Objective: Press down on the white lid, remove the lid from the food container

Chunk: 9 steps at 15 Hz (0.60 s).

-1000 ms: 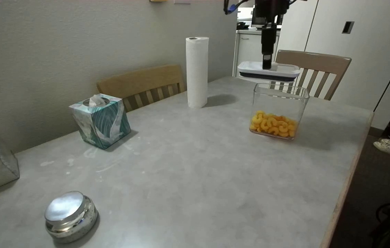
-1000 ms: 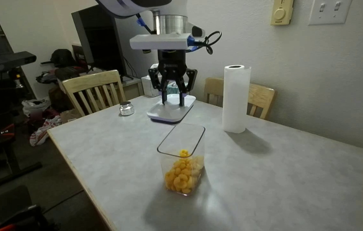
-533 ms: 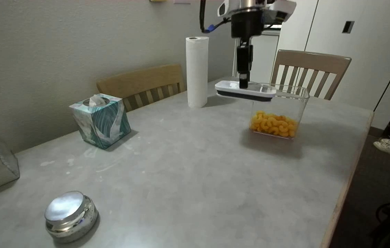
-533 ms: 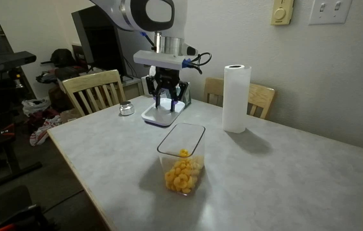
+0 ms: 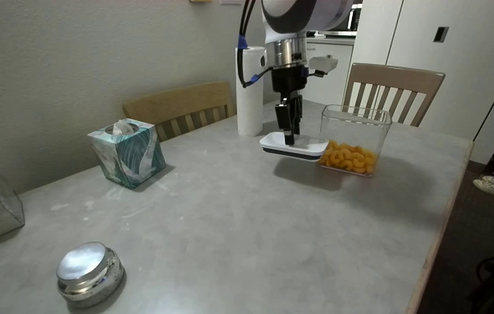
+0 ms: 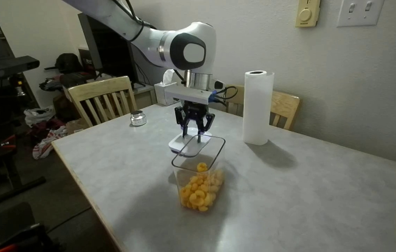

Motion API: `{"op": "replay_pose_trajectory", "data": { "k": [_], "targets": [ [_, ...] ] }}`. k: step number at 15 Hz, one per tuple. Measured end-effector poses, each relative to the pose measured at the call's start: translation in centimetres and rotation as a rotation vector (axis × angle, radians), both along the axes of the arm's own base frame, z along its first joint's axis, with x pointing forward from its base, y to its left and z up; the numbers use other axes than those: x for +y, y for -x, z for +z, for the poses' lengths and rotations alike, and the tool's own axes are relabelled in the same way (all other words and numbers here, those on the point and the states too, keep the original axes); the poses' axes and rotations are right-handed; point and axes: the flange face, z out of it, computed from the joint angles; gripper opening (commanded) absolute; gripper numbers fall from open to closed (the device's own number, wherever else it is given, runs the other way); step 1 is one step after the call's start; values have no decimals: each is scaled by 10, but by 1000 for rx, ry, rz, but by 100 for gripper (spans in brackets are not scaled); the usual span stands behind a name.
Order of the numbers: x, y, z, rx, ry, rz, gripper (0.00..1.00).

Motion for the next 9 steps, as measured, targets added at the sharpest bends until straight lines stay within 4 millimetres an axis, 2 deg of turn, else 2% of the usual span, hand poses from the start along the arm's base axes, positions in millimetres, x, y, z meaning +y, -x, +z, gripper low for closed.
{"op": "replay_pose_trajectory", "data": {
  "k": [4,8,9],
  "targets": [
    [10,-17,-16,-7,32,-25,29],
    [22,-25,-30,3,58,-37,29],
    [26,-26,-33,5,62,-38,43]
  ]
}}
